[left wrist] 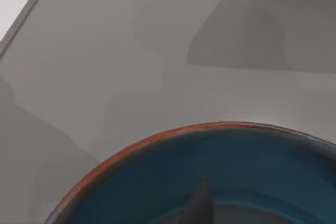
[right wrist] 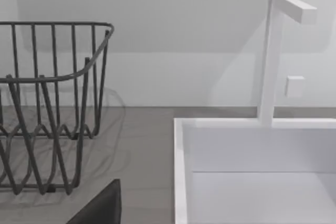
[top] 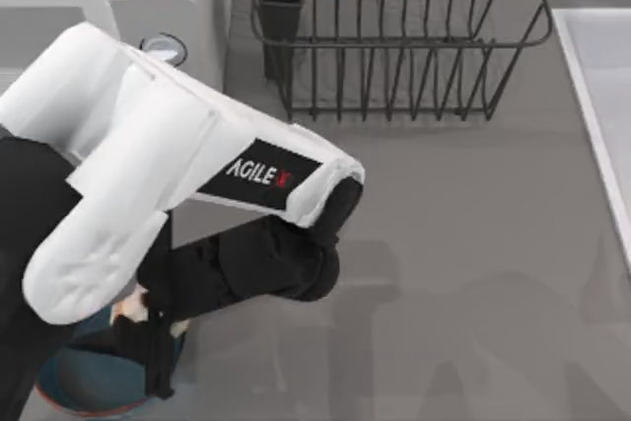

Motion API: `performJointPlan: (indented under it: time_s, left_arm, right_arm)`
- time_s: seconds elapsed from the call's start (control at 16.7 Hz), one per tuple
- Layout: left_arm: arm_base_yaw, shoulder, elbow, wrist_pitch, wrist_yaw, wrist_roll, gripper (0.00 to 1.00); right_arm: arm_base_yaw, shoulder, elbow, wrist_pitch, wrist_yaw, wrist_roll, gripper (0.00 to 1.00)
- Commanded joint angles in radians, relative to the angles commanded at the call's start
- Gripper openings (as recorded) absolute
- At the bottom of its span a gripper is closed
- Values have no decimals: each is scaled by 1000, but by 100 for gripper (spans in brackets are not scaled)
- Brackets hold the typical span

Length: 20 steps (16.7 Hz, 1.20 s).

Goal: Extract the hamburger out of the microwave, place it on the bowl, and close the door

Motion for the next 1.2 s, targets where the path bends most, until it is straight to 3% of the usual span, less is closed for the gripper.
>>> performJointPlan:
  time_s: [0.42,0.9,1.14,1.2]
  left_arm:
    - [-5,8,4,-17,-12,-22,0]
    - [57,9,-147,146,-70,15,0]
    - [59,11,-154,152,-72,16,0]
    - [59,11,-154,152,-72,16,8]
  right_arm:
    - [0,0,0,0,0,0,100]
    - [0,0,0,0,0,0,100]
    - [0,0,0,0,0,0,100]
    - [0,0,0,0,0,0,100]
